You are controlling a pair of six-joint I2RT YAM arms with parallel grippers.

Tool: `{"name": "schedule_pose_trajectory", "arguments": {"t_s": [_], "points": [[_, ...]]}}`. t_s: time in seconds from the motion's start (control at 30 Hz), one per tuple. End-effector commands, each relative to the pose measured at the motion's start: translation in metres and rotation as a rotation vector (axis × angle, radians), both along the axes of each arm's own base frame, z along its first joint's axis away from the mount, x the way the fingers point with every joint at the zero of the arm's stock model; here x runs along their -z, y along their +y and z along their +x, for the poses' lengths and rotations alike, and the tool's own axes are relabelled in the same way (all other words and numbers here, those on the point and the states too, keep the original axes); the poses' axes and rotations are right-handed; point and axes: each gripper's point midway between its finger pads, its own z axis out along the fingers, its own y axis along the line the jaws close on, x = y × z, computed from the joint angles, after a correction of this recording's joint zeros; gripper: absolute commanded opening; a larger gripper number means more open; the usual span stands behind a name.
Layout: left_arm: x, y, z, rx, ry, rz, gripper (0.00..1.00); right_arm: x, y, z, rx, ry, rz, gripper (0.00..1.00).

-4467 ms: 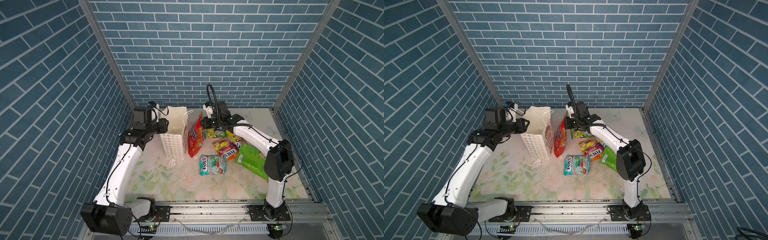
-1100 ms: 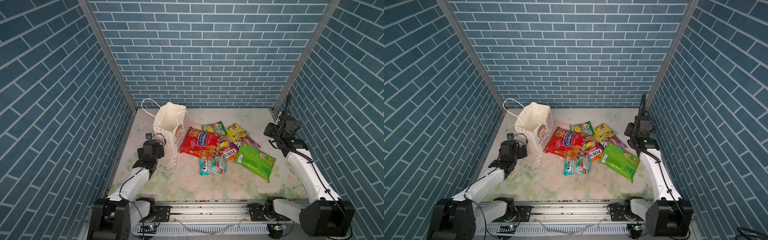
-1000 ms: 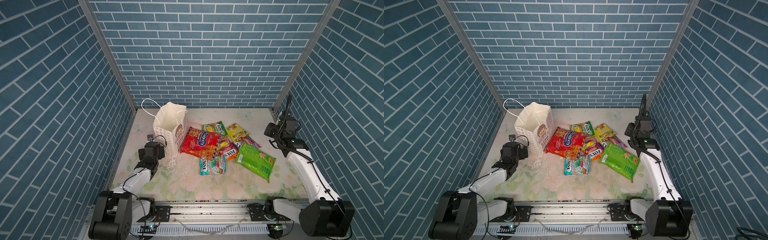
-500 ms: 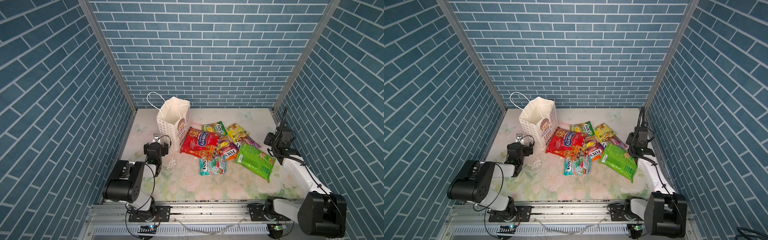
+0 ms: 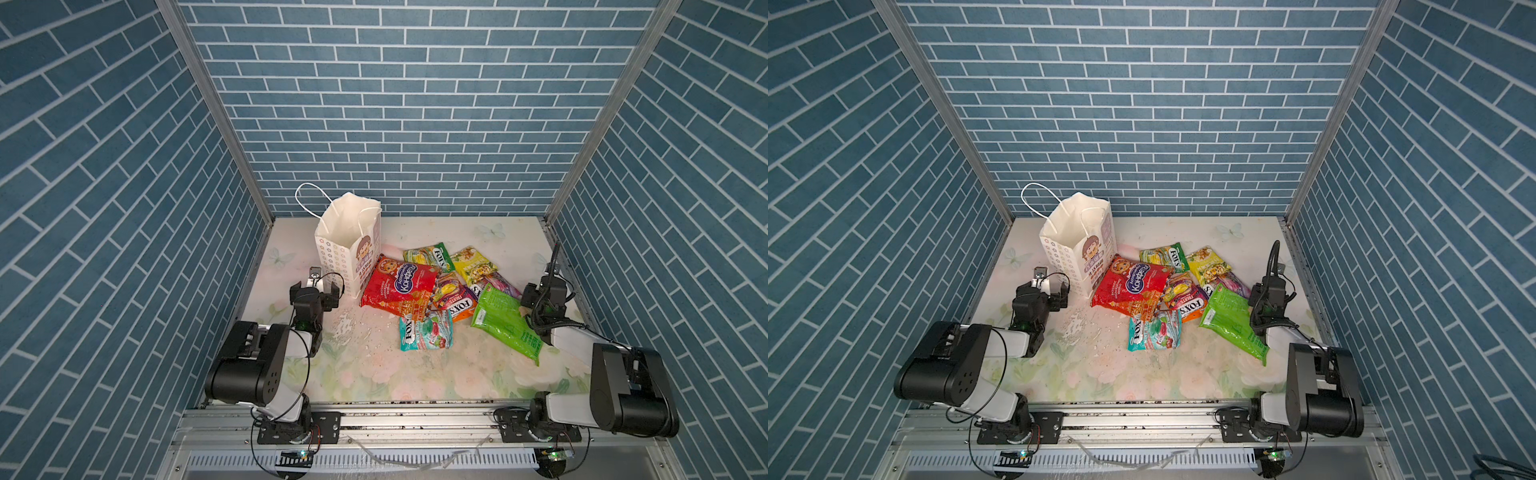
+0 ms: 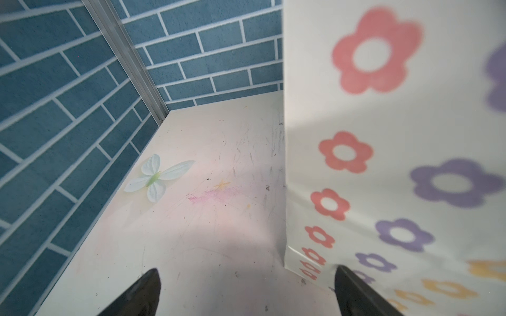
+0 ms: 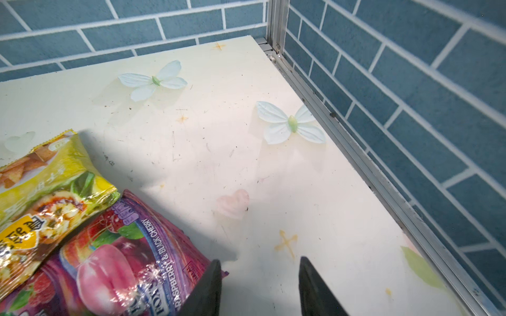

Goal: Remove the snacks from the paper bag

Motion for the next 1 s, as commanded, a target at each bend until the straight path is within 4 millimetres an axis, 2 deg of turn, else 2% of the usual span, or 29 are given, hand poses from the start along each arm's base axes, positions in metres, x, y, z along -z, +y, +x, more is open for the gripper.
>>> {"name": "schedule_pose_trajectory", "arguments": {"t_s": [0.0,0.27,0.3,0.43,0.63,0.67,0.7,0.73,0.77,0.97], "points": [[-0.008,-0.003,0.0,0.025,-0.037,0.003,1.0,-0.024,-0.001,0.012,-0.026,-0.147,-0.045,0.47],[-0.007,-0.003,0.002,0.029,-0.025,0.002,1.0,-0.005,0.006,0.002,-0.066,-0.275,-0.061,0.47],[-0.007,-0.004,0.003,0.029,-0.025,0.003,1.0,-0.002,0.005,0.001,-0.057,-0.24,-0.048,0.47],[-0.006,-0.003,0.003,0.024,-0.018,0.001,1.0,0.005,0.005,0.018,-0.06,-0.152,-0.051,0.47],[-0.006,-0.002,0.005,0.019,-0.011,-0.004,1.0,0.005,0.01,0.02,-0.084,-0.151,-0.055,0.54],[-0.006,-0.001,0.006,0.018,-0.011,-0.004,1.0,0.006,0.01,0.019,-0.085,-0.149,-0.055,0.56],[-0.006,-0.001,0.006,0.017,-0.007,-0.004,1.0,0.005,0.009,0.02,-0.083,-0.151,-0.059,0.64],[-0.005,-0.001,0.006,0.016,-0.006,-0.006,1.0,0.005,0.009,0.019,-0.08,-0.151,-0.061,0.91],[-0.005,-0.001,0.006,0.017,-0.006,-0.005,1.0,0.005,0.009,0.019,-0.083,-0.156,-0.061,0.99],[-0.006,-0.001,0.006,0.016,-0.008,-0.006,1.0,0.005,0.022,0.021,-0.161,-0.155,-0.054,0.99]]}}
